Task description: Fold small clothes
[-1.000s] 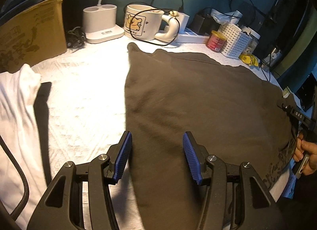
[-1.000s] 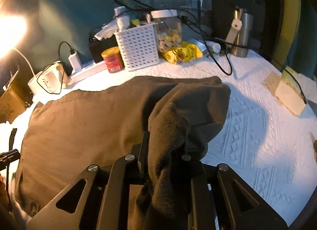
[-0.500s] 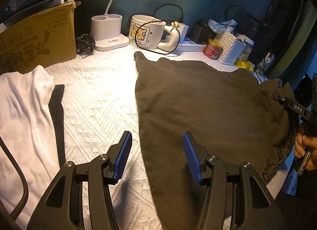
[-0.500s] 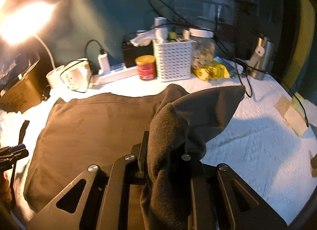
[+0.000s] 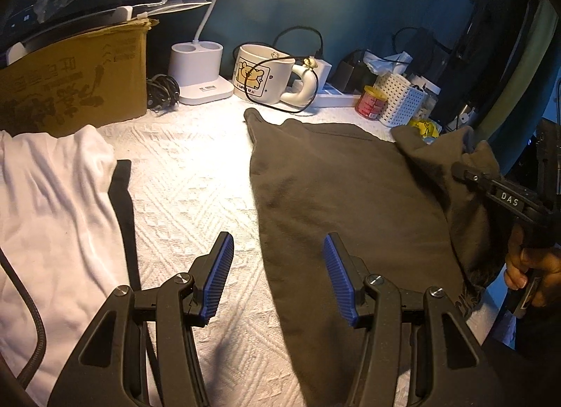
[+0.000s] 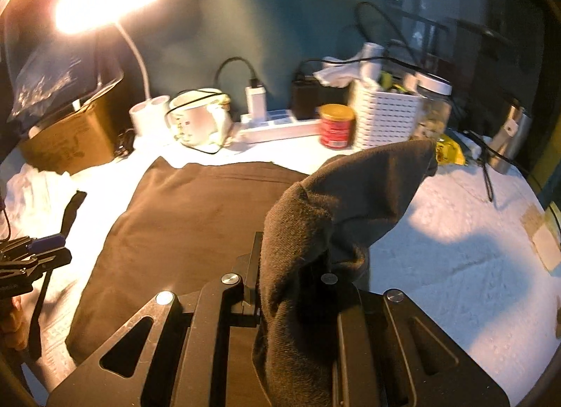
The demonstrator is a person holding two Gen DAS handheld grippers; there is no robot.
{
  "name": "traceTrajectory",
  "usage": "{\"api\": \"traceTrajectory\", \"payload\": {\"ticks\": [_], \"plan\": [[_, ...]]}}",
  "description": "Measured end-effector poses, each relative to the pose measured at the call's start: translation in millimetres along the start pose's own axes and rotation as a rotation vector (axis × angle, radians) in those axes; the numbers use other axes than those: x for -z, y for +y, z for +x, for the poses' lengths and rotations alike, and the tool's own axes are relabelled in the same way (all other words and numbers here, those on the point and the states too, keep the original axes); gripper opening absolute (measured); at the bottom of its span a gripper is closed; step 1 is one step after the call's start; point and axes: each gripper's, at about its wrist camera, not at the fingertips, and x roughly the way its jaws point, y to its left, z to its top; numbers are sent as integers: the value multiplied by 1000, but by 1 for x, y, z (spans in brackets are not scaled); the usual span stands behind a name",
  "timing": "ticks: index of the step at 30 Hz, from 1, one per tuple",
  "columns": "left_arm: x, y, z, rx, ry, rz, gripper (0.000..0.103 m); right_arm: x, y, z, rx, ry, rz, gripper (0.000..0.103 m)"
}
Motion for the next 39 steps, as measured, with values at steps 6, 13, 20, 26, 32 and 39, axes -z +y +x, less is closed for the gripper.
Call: {"api": "traceTrajectory", "payload": {"ticks": [6, 13, 20, 26, 32, 39], "plan": [[3, 8, -5, -2, -13, -8, 53, 5, 33, 13, -46, 42, -55, 15], [7, 12, -8, -26, -12, 11, 53, 13, 66, 28, -92, 95, -90, 15], [10, 24, -15, -49, -14, 8, 53, 16, 94, 38, -131, 131, -116, 12], [13, 33, -21, -65, -13, -2, 53, 19, 117, 39, -180, 141, -151, 7], [15, 39, -29, -77, -16, -11, 53, 26, 143, 41, -238, 162, -192, 5], [21, 39, -34, -89, -14, -15, 53, 31, 154, 43, -289, 217, -159, 6]]}}
